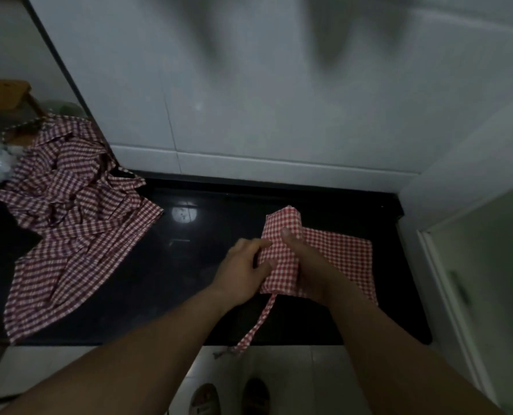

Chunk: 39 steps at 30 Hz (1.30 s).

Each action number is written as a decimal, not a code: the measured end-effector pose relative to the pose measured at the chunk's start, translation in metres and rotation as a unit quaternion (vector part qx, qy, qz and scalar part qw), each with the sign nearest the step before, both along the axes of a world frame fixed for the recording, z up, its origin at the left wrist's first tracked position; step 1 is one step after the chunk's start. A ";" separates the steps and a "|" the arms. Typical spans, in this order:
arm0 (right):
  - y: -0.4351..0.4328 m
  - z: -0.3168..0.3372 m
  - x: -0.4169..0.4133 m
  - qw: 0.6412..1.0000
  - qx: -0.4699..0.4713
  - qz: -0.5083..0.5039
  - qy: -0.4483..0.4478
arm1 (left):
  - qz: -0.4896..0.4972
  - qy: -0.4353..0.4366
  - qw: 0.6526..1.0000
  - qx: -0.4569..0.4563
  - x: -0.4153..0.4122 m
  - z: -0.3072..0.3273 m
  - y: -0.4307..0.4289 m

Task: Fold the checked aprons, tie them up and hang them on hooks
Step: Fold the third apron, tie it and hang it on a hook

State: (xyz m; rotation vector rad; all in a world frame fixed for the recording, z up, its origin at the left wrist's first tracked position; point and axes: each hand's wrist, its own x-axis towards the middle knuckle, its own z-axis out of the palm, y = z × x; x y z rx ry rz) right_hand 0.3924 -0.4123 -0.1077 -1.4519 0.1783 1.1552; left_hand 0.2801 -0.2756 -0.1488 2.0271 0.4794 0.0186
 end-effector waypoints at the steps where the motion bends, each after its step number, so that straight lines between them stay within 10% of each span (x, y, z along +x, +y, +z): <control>1: -0.003 0.003 -0.001 1.000 -0.017 0.001 -0.023 | 0.000 0.006 1.000 -0.003 -0.001 -0.004 -0.003; 7: -0.029 -0.007 0.004 0.910 -0.271 0.029 -0.313 | 0.044 0.067 0.997 -0.017 0.017 -0.003 -0.024; 15: -0.040 -0.035 0.031 0.882 -0.272 0.033 -0.384 | 0.074 0.114 0.962 -0.237 0.058 -0.004 -0.032; 24: 0.006 -0.045 -0.007 0.688 -0.300 0.147 -0.645 | 0.177 0.087 0.980 0.031 0.030 -0.014 -0.022; 28: 0.002 -0.074 -0.010 0.698 -0.316 0.258 -0.589 | 0.045 -0.083 0.947 0.307 0.032 -0.013 -0.013; 31: 0.001 -0.078 -0.010 0.684 -0.316 0.281 -0.594 | -0.126 -0.017 0.938 0.322 0.052 -0.023 -0.002; 39: 0.001 -0.089 -0.009 0.691 -0.320 0.251 -0.598 | -0.125 0.016 0.941 0.314 0.057 -0.043 0.001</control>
